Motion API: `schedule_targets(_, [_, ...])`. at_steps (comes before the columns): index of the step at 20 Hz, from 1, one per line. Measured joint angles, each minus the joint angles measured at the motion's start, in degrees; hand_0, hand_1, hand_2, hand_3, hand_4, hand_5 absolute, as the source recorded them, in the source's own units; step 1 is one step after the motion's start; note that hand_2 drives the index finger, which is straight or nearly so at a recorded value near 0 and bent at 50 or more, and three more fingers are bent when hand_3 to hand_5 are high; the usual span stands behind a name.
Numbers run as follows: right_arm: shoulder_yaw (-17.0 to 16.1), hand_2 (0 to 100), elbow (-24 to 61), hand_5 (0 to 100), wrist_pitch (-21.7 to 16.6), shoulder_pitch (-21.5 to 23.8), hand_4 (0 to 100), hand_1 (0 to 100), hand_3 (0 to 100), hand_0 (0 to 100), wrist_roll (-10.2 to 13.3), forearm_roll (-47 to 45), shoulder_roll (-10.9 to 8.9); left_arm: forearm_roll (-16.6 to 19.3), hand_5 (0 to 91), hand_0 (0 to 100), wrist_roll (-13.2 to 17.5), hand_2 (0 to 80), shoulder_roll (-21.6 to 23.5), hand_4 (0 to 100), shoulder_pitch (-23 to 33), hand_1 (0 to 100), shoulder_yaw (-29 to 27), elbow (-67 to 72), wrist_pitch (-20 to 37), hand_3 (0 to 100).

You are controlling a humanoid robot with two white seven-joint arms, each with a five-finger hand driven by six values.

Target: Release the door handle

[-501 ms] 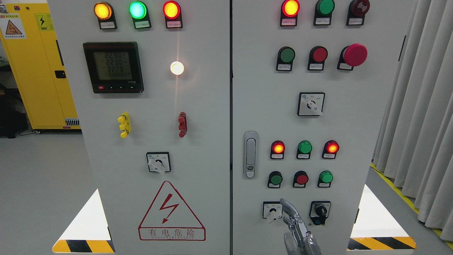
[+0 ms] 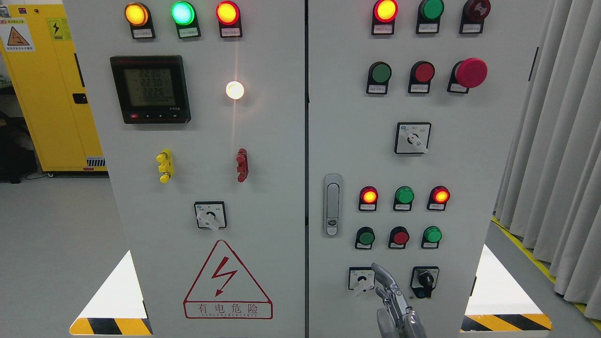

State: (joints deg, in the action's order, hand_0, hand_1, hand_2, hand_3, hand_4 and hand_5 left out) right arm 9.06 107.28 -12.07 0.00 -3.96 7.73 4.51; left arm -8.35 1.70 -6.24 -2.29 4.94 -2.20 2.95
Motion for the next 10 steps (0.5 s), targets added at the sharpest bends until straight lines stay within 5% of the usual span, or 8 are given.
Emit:
schedule_targets(2, [0.02,0,0.09,55,-0.01,0.00,62,38,57,33,0.03,0.87,-0.01,0.00,0.0,12,0.00,0.0,0.00,0,0.00,56,0.00,0.00,0.00,0])
schedule_targets(5, [0.02,0,0.37,76,-0.01,-0.51,76,41,72,48,0.16,4.85,0.01,0.00,0.0,12,0.00,0.0,0.00,0,0.00,56,0.00,0.00,0.00,0])
schedule_targets(10, [0.00,0,0.74,96,0.04,-1.79,91,42,86,48,0.93,14.38,0.25,0.00,0.0,12,0.00,0.0,0.00,0,0.00,56,0.00,0.00,0.00,0])
